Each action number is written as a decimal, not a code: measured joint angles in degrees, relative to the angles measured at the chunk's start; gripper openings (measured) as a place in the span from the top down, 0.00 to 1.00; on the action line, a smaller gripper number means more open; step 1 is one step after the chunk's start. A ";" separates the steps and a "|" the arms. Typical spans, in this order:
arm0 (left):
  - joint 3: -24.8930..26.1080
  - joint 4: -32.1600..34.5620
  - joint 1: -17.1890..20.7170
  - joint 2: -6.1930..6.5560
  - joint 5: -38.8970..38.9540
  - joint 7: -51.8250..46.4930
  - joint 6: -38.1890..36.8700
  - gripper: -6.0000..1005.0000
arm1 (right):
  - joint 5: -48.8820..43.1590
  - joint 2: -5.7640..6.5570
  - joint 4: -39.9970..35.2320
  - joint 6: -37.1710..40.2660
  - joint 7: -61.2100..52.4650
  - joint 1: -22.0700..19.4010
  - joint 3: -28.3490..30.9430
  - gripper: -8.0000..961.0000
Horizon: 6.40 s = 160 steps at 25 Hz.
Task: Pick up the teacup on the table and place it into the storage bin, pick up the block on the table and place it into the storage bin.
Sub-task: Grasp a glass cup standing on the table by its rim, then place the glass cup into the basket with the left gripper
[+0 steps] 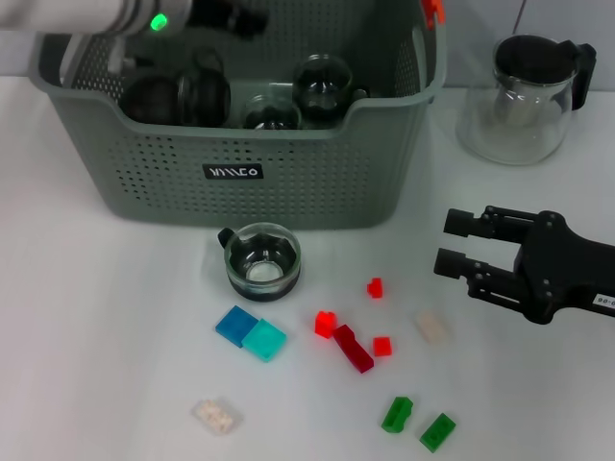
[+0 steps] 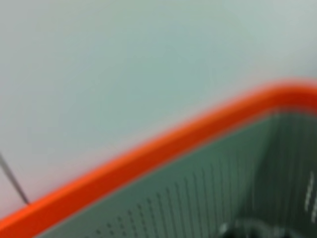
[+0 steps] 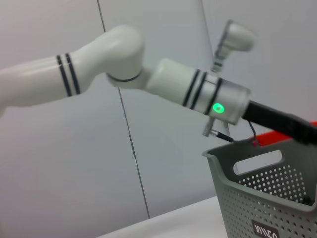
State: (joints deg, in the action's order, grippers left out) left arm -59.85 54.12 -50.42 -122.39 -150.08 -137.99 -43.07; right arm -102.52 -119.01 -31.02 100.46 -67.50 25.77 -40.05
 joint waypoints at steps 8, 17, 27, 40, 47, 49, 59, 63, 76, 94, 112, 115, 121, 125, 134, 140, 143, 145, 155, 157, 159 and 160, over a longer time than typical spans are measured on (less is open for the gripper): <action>23.44 0.66 9.12 4.87 47.04 20.84 -35.45 0.57 | -0.05 0.12 0.00 0.08 -0.03 0.18 -0.02 0.42; 36.52 -3.75 17.62 8.62 47.03 30.80 -70.23 0.57 | -0.08 0.44 -0.17 -0.04 -0.87 0.10 0.02 0.42; 20.82 9.93 23.10 4.85 28.93 42.30 -73.27 0.57 | -0.15 1.10 -0.74 -2.26 -3.96 0.50 -0.34 0.42; 0.19 17.96 17.71 -1.38 16.85 44.94 -58.35 0.57 | -2.27 1.76 -0.22 -4.51 -4.64 0.07 -0.47 0.42; -8.35 17.64 19.41 -1.88 16.62 45.81 -46.25 0.57 | -3.79 1.49 -0.41 -5.16 -4.09 0.02 -0.02 0.42; -10.12 17.61 19.79 -1.90 16.56 45.80 -44.13 0.58 | -3.73 1.46 -0.37 -5.19 -4.14 0.05 0.03 0.42; -11.49 17.21 20.86 -1.95 15.17 43.66 -39.59 0.58 | -3.65 1.41 -0.19 -4.79 -4.50 0.41 0.06 0.42; -11.56 16.34 21.39 -1.83 14.76 43.55 -37.93 0.58 | -3.56 1.42 -0.19 -4.76 -4.54 0.52 0.06 0.42; -12.20 11.22 21.09 -1.98 12.18 43.56 -33.69 0.58 | -3.39 1.25 -0.19 -4.79 -4.57 0.71 0.06 0.42; -13.29 13.79 21.30 -2.00 10.39 39.37 -40.35 0.59 | -3.30 1.29 -0.63 -4.64 -5.80 0.68 0.68 0.42; -14.62 10.83 20.22 -1.89 10.38 39.28 -36.46 0.61 | -3.29 1.29 -0.52 -4.76 -5.64 0.68 0.76 0.42; -14.81 10.64 19.88 -1.89 9.83 38.64 -36.46 0.62 | -3.29 1.30 -0.39 -4.75 -5.55 0.68 0.76 0.42; -15.03 10.47 19.32 -1.91 8.54 37.70 -37.12 0.83 | -3.29 1.33 -0.36 -4.70 -5.42 0.68 0.76 0.42; -14.18 11.89 19.47 -1.86 9.25 38.07 -39.32 0.88 | -3.30 1.41 -0.32 -4.67 -5.40 0.68 0.76 0.42; 3.68 16.11 20.18 -1.14 19.46 46.27 -60.03 0.95 | -3.30 1.47 -0.25 -4.65 -5.53 0.68 1.46 0.42; 17.95 12.43 19.44 1.38 35.51 49.71 -72.05 0.95 | -3.30 1.26 -0.19 -4.66 -5.39 0.63 1.55 0.42; 22.43 9.89 19.17 2.51 43.80 47.20 -72.28 0.95 | -3.30 1.25 -0.18 -4.66 -5.41 0.66 1.56 0.42; 25.71 9.10 18.04 3.07 50.22 42.60 -70.20 0.95 | -3.30 1.23 -0.18 -4.67 -5.40 0.61 1.56 0.42; 17.99 11.20 7.25 8.66 44.27 16.99 -47.70 0.95 | -3.27 1.07 -0.18 -4.75 -5.38 0.76 1.61 0.42; 14.65 10.45 3.87 10.15 38.31 10.60 -43.33 0.95 | -3.37 1.02 -0.18 -4.75 -5.44 0.75 1.40 0.42; 11.42 6.51 -1.44 10.93 28.40 4.34 -37.85 0.95 | -3.47 0.97 -0.17 -4.73 -5.44 0.58 1.33 0.42; 11.42 6.51 -1.44 10.93 28.40 4.34 -37.85 0.95 | -3.50 0.93 -0.15 -4.73 -5.41 0.47 1.36 0.42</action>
State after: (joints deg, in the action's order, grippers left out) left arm -48.43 60.63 -51.85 -111.46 -121.68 -133.66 -80.92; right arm -106.02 -118.08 -31.17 95.73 -72.91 26.25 -38.69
